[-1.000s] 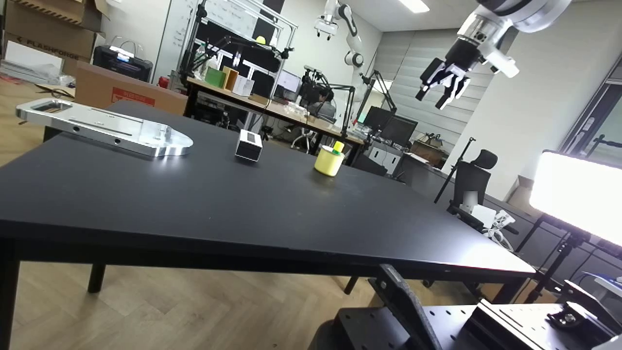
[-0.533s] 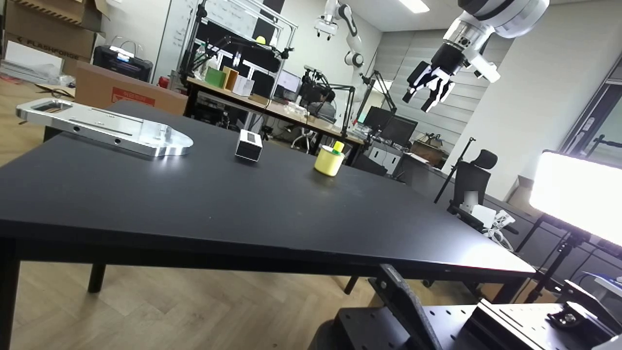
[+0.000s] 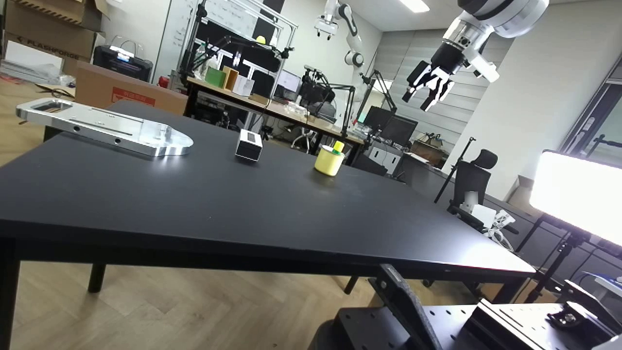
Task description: Take the glue stick out of the yellow cup and put it on the table
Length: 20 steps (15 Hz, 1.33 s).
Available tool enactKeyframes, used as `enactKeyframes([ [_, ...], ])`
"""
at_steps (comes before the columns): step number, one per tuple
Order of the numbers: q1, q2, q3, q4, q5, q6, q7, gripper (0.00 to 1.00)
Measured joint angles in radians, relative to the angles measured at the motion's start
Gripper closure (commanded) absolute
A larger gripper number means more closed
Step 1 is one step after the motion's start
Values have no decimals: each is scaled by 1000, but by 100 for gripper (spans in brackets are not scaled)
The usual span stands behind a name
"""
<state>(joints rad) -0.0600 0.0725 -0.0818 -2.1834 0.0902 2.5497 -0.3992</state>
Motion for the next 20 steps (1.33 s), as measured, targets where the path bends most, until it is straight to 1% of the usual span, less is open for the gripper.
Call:
enactKeyframes([
  [2,-4,38,0,42,1,14,-32,0],
  [4,-17,104,4,126,9,16,-70,0],
  [7,-54,236,30,292,11,16,-128,0],
  [11,-95,412,90,510,9,7,-172,0],
  [16,-87,615,163,740,3,-52,-173,0],
  [20,-61,732,170,856,-20,-101,-157,0],
])
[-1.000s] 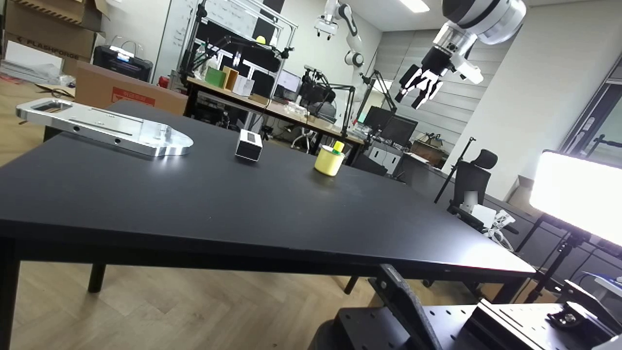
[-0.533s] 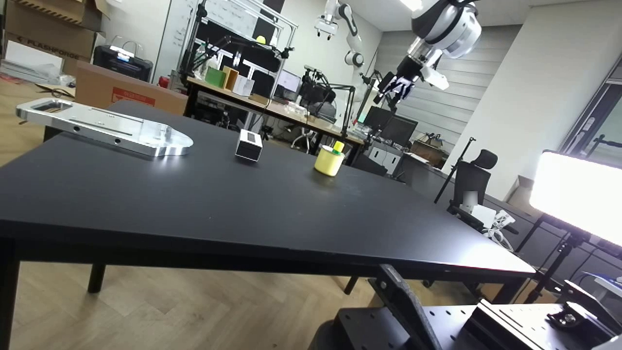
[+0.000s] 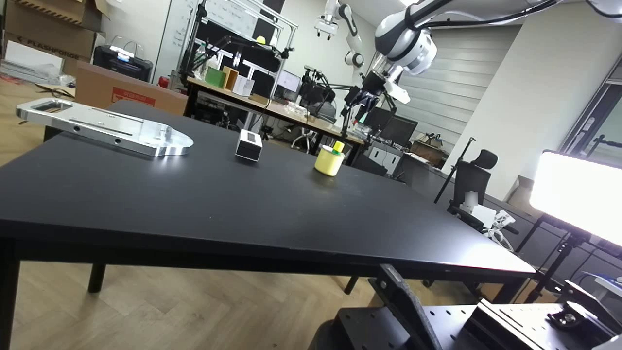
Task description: Take the glue stick out of the yellow cup and put it on the table
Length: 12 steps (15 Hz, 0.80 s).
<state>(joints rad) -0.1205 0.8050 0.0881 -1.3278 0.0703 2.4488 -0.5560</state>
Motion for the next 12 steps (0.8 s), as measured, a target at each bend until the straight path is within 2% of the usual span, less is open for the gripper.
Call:
enactKeyframes([
  [5,2,106,0,103,-19,-41,1,0],
  [12,1,219,-3,245,-24,-158,4,0],
])
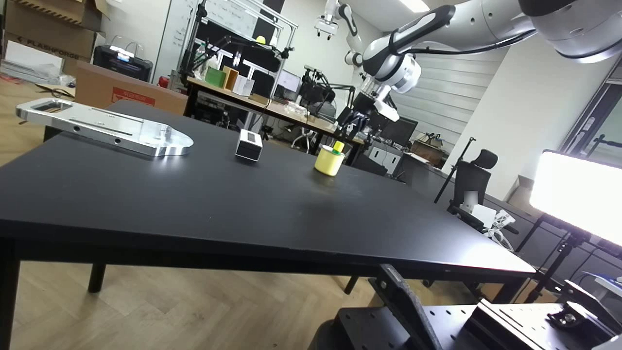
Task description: Take the glue stick out of the yellow cup and put it on the table
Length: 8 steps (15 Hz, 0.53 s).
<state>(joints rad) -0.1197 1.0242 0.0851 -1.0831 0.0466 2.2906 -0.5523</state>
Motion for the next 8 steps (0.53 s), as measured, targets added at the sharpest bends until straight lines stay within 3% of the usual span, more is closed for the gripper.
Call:
enactKeyframes([
  [8,3,75,0,106,-11,-82,1,0],
])
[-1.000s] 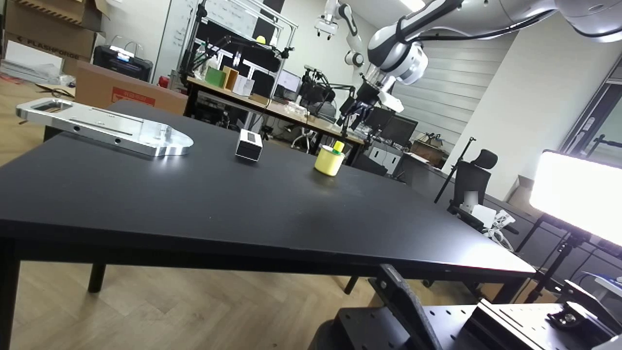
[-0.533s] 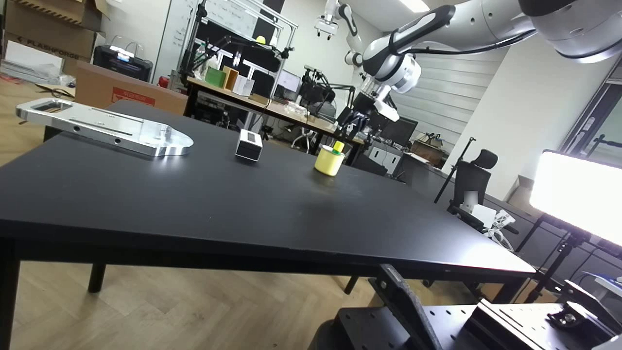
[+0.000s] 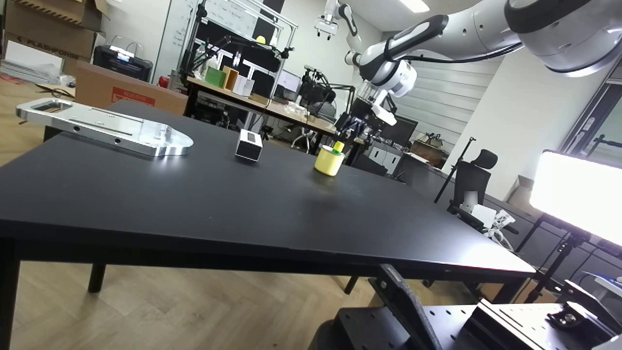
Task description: Take the glue stick out of the yellow cup and put it on the table
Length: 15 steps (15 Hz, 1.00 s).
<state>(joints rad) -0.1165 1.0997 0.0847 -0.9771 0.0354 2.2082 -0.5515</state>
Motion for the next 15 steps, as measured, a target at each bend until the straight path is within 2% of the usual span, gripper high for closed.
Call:
enactKeyframes([
  [1,2,6,0,8,-1,-6,0,25],
  [2,5,11,0,14,-3,-9,0,26],
  [11,15,50,-2,72,-19,-77,3,89],
  [15,15,49,-3,98,-19,-109,16,91],
])
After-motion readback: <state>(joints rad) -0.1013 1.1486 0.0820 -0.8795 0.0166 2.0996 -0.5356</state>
